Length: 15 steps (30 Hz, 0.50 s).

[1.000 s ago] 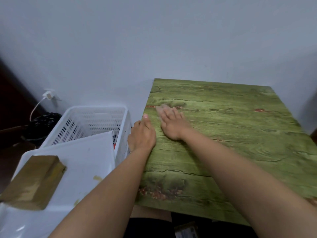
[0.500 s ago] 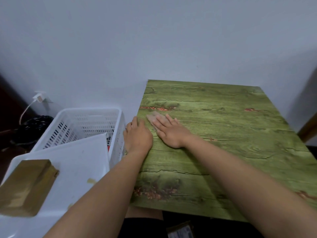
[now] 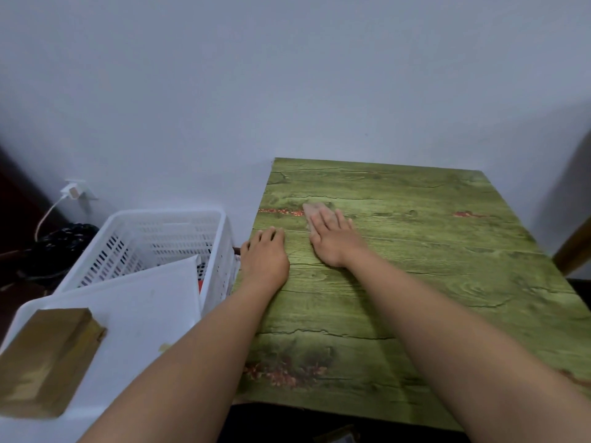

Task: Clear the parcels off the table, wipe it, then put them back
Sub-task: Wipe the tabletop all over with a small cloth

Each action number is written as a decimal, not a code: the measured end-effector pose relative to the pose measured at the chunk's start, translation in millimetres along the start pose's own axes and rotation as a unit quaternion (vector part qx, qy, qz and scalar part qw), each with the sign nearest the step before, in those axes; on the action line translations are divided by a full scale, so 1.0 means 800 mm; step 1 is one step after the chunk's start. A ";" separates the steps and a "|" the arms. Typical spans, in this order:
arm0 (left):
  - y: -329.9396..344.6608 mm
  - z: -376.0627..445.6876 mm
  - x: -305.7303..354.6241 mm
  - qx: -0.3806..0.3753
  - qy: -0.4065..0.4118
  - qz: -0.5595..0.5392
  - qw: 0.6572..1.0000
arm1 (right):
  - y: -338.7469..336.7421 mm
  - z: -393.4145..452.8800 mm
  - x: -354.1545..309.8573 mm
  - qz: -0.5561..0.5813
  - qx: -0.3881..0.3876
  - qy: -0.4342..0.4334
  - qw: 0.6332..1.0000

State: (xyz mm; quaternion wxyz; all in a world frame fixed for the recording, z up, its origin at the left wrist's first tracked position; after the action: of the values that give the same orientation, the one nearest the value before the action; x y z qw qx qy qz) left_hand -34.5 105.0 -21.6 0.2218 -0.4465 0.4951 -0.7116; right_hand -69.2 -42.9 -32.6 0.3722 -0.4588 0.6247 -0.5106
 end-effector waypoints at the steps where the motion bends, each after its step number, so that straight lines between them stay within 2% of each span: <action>1: -0.001 0.004 -0.001 0.000 -0.012 -0.001 1.000 | 0.001 -0.003 -0.009 -0.002 0.001 -0.003 1.000; 5: 0.001 0.017 0.004 -0.001 -0.071 -0.019 0.997 | 0.006 -0.020 -0.041 -0.019 -0.012 -0.143 0.989; 7: 0.006 0.015 0.008 0.015 -0.079 -0.025 0.996 | 0.002 -0.007 -0.015 -0.024 -0.016 -0.134 0.990; 10: 0.013 0.011 0.014 0.052 -0.050 -0.013 0.997 | -0.003 0.014 0.025 -0.023 -0.012 -0.008 1.000; 11: 0.015 0.013 0.014 0.051 -0.040 -0.017 0.998 | -0.002 0.012 0.020 -0.025 -0.009 0.000 1.000; 15: 0.022 0.019 0.009 0.022 -0.047 -0.044 0.998 | 0.010 -0.020 -0.024 -0.025 -0.009 -0.134 0.991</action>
State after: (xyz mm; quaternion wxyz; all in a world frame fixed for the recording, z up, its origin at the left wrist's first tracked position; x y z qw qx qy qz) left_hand -27.4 84.3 -33.0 0.2231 -0.4961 0.4480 -0.7095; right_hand -79.5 -19.2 -37.3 0.4352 -0.5419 0.5621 -0.4483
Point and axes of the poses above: each hand's wrist, its own z-axis towards the middle knuckle, its own y-axis out of the palm, x = y × z, the point moved 6 cm from there along z, towards the middle knuckle, and after that the axes turned 12 degrees about -z, right-handed, at the moved point
